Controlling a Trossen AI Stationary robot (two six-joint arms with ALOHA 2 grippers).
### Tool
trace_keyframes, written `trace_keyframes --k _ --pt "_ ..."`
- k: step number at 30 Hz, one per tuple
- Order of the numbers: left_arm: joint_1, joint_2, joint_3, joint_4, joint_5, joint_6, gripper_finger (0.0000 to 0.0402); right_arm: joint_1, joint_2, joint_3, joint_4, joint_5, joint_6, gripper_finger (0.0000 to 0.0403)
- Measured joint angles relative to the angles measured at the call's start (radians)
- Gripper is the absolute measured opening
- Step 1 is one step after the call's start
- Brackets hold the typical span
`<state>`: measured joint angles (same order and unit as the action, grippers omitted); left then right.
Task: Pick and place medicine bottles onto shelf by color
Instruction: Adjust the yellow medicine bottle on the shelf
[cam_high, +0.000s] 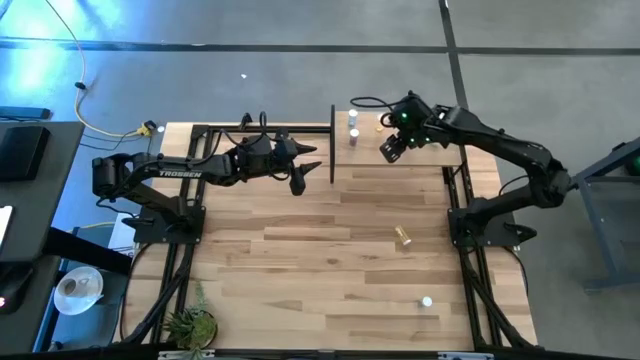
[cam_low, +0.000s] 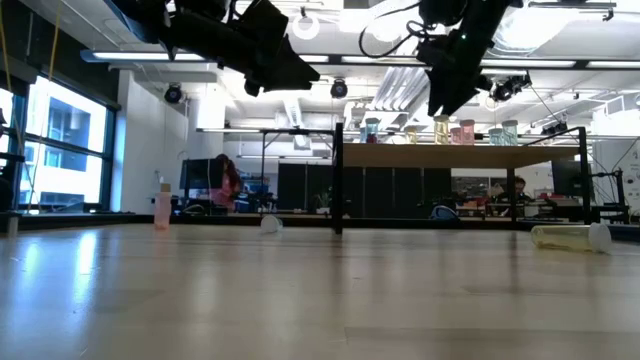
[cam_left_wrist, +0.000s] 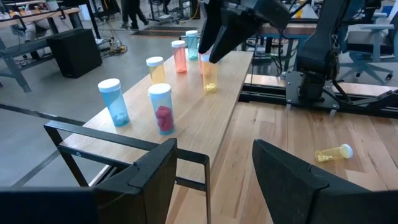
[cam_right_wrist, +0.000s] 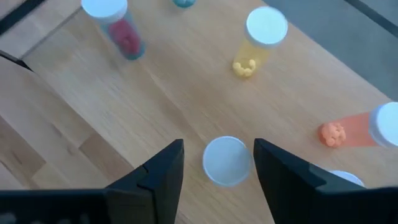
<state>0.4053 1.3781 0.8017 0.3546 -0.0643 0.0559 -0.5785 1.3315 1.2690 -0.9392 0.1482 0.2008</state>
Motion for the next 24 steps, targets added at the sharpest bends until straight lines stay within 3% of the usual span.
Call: trace_keyframes --k 13,24 --pt "0.000 0.000 0.000 0.000 0.000 0.000 0.0198 0.000 0.018 0.000 -0.030 0.005 0.000 0.0182" --pt "0.000 0.000 0.000 0.000 0.000 0.000 0.0198 0.000 0.018 0.000 -0.027 0.008 -0.001 0.0109"
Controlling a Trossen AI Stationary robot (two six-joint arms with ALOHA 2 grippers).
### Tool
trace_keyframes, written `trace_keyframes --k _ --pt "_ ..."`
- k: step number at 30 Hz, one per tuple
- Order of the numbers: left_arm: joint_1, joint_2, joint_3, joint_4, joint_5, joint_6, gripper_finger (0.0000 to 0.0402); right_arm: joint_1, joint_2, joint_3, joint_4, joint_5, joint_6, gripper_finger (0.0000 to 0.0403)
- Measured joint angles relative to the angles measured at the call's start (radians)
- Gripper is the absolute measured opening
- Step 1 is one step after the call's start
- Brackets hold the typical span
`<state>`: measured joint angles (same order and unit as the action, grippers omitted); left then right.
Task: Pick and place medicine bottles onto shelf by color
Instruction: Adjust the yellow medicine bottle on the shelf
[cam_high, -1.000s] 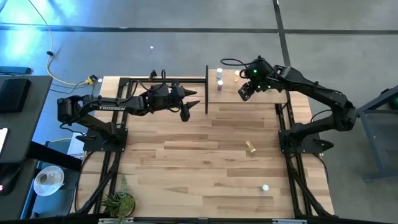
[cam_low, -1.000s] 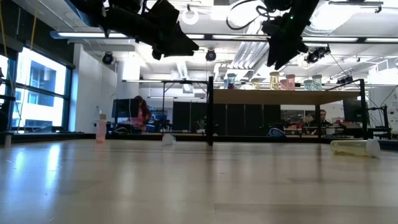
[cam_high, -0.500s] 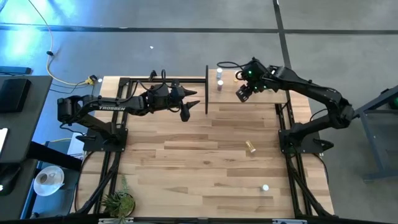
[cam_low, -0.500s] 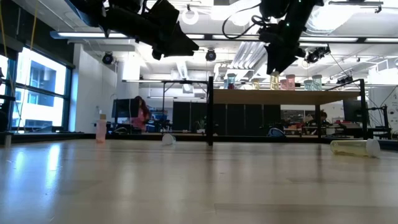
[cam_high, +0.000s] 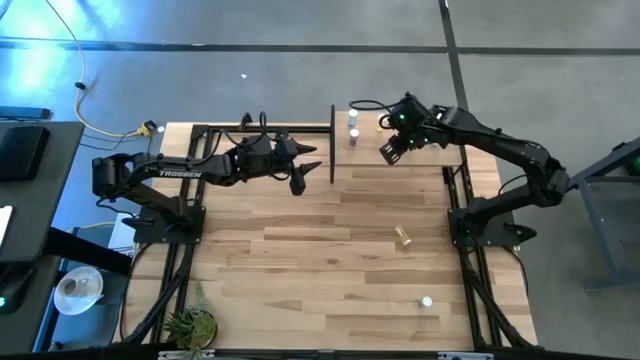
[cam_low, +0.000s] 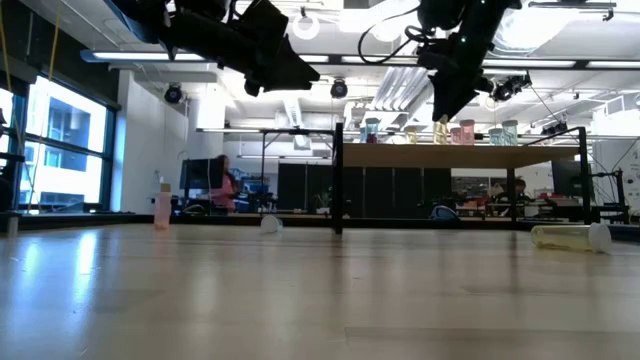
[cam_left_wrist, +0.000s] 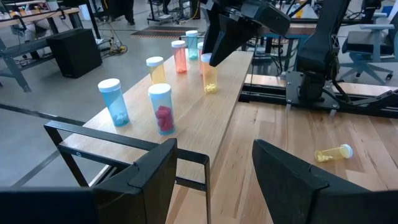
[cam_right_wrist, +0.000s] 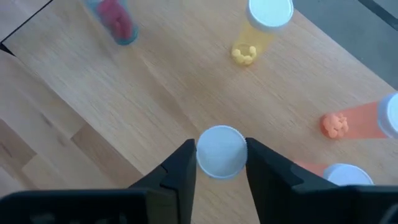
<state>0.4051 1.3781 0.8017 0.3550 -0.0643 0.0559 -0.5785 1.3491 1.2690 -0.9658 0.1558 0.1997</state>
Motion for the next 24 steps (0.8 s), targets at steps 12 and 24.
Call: trace_keyframes --k 12,24 --pt "0.000 0.000 0.000 0.000 0.000 0.000 0.0198 -0.021 0.000 0.008 0.115 -0.004 -0.049 0.0101" --pt "0.000 0.000 0.000 0.000 -0.004 -0.001 0.0198 -0.045 0.083 0.180 0.013 -0.024 -0.090 0.0099"
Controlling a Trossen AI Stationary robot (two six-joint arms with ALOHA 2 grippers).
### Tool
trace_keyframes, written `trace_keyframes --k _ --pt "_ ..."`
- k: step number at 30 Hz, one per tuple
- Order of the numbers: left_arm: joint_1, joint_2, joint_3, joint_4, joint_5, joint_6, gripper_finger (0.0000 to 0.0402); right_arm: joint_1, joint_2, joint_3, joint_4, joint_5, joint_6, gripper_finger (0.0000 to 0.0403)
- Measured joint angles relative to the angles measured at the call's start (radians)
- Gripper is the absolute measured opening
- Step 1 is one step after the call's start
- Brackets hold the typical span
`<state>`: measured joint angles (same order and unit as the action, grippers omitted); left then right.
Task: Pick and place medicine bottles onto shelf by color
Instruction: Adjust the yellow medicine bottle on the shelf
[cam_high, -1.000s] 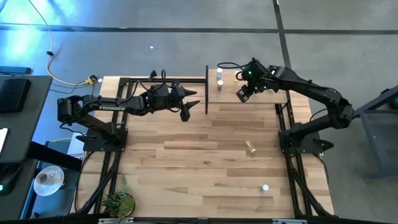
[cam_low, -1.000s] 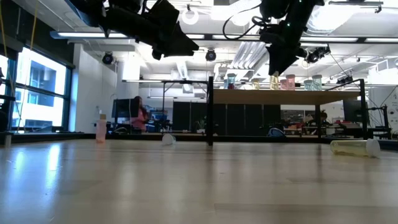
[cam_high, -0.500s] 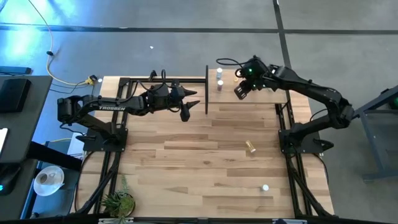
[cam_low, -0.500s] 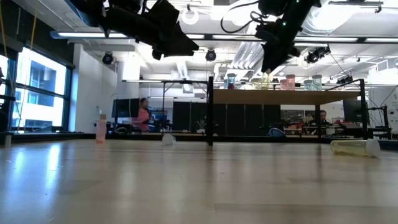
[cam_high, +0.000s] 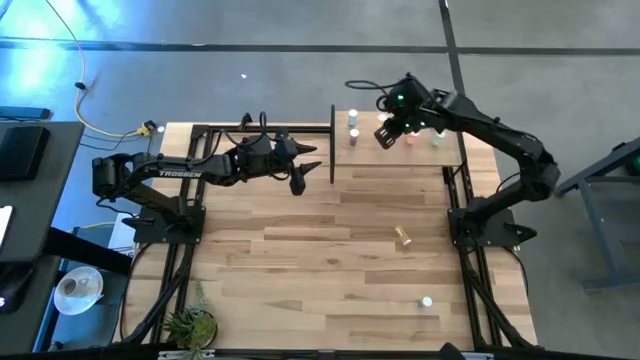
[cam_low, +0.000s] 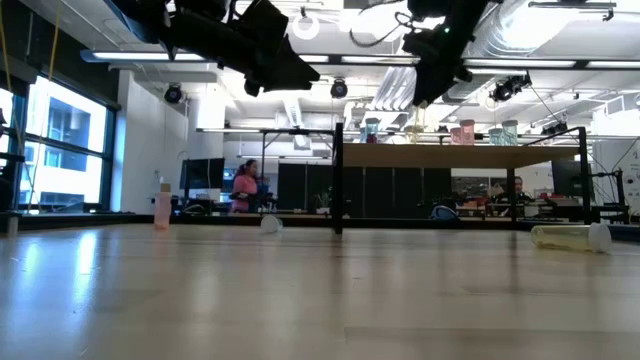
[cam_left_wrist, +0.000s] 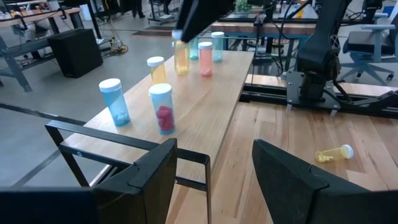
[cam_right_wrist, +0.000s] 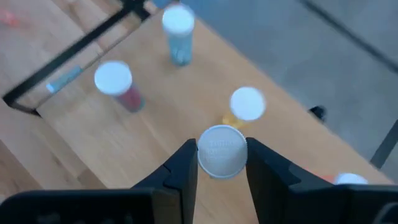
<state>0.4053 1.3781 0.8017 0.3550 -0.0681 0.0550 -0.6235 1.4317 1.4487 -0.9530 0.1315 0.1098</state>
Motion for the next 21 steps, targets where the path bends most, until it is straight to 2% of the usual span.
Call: trace_keyframes --k 5,21 --pt "0.000 0.000 0.000 0.000 0.000 -0.002 0.0198 0.014 0.061 0.031 -0.061 -0.008 -0.007 0.0099" --pt "0.000 0.000 0.000 0.000 0.000 0.001 0.0198 0.026 0.062 -0.031 -0.040 -0.009 0.020 0.0099"
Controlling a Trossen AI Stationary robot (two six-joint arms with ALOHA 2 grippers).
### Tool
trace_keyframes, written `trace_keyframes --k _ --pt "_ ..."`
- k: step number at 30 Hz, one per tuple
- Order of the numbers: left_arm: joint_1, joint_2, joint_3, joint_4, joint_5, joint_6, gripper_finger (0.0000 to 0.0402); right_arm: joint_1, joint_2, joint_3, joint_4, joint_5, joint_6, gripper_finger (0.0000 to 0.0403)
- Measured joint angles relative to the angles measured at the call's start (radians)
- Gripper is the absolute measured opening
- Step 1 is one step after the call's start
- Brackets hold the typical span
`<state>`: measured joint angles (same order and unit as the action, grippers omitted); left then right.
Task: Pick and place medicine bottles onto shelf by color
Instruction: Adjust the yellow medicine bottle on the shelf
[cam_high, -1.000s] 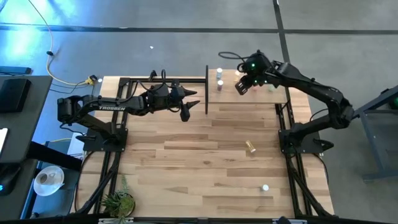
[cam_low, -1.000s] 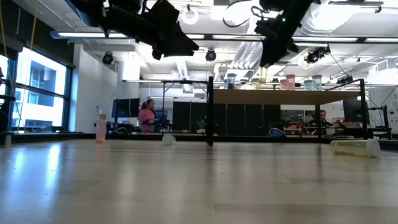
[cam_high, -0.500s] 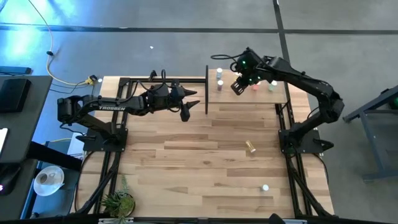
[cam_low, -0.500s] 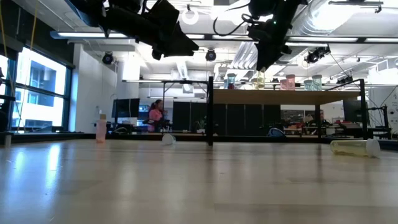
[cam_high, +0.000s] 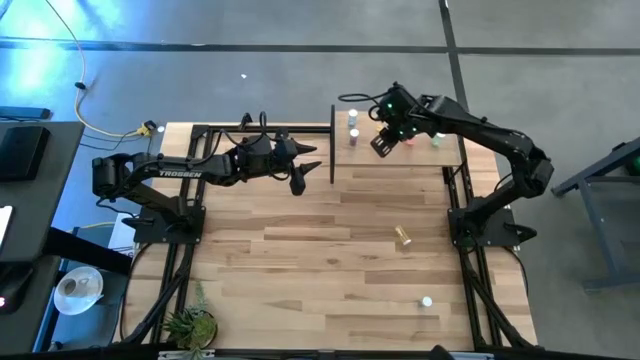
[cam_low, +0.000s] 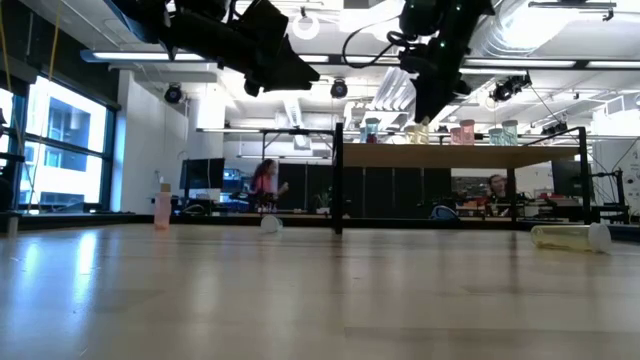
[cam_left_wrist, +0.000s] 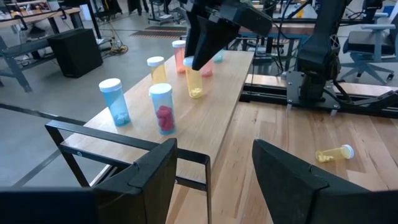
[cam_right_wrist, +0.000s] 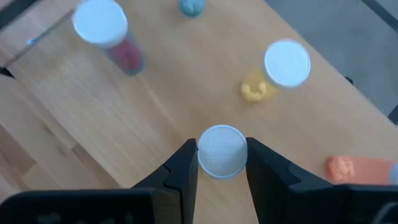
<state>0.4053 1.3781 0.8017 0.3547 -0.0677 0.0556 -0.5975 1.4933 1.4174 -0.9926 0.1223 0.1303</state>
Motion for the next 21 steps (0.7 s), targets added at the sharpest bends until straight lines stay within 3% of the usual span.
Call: trace_keyframes --k 21 --pt "0.000 0.000 0.000 0.000 0.000 0.000 0.0198 0.011 0.005 -0.001 0.013 0.003 -0.032 0.0099"
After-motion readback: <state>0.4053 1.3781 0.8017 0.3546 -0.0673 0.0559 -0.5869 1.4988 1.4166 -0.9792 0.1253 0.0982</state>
